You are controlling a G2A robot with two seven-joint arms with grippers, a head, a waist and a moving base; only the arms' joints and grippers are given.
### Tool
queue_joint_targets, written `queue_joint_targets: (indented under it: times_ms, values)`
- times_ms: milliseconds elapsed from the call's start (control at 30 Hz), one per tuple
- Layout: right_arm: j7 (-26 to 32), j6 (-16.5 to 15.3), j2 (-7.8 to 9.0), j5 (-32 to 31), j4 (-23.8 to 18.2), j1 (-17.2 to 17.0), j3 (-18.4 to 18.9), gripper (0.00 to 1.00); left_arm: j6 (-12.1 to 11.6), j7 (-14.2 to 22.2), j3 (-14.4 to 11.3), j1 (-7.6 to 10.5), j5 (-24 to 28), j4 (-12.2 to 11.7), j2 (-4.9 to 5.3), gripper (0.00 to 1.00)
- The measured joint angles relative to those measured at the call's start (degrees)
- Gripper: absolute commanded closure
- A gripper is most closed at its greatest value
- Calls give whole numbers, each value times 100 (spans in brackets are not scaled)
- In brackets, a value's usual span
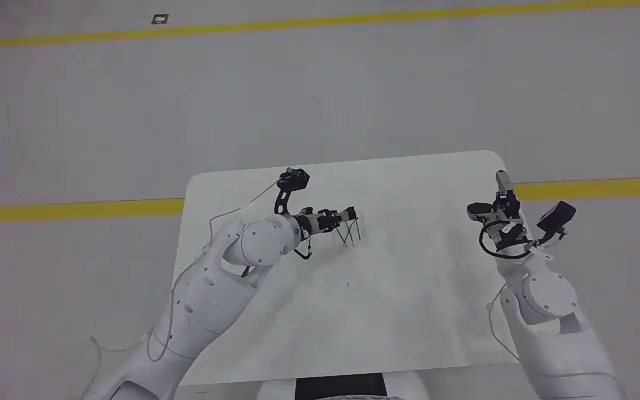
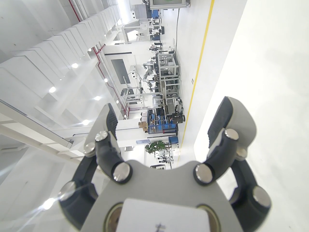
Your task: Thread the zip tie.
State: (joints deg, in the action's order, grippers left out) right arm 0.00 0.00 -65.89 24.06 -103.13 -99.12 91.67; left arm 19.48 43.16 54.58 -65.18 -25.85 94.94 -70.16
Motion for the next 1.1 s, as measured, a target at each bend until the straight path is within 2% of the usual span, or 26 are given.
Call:
queue_joint_targets:
  times_ms: [167,300,433,533,633,667,1000,1100]
  values:
    - [0,0,0,0,0,0,0,0,-3,31,-48,58,38,-8,-18,0]
    - [0,0,0,0,0,0,0,0,0,199,-358,478,13,-373,-150,0]
    - [0,0,0,0,0,0,0,0,0,286,-756,976,-184,-981,-407,0]
    - [0,0,0,0,0,0,0,0,0,240,-961,1219,-305,-1518,-644,0]
    - [0,0,0,0,0,0,0,0,0,104,-1044,1309,-451,-2007,-886,0]
    - [0,0,0,0,0,0,0,0,0,81,-1041,1312,-473,-2095,-930,0]
    - [0,0,0,0,0,0,0,0,0,75,-1034,1309,-478,-2118,-939,0]
    - [0,0,0,0,0,0,0,0,-67,-1,-1103,1282,-552,-2038,-946,0]
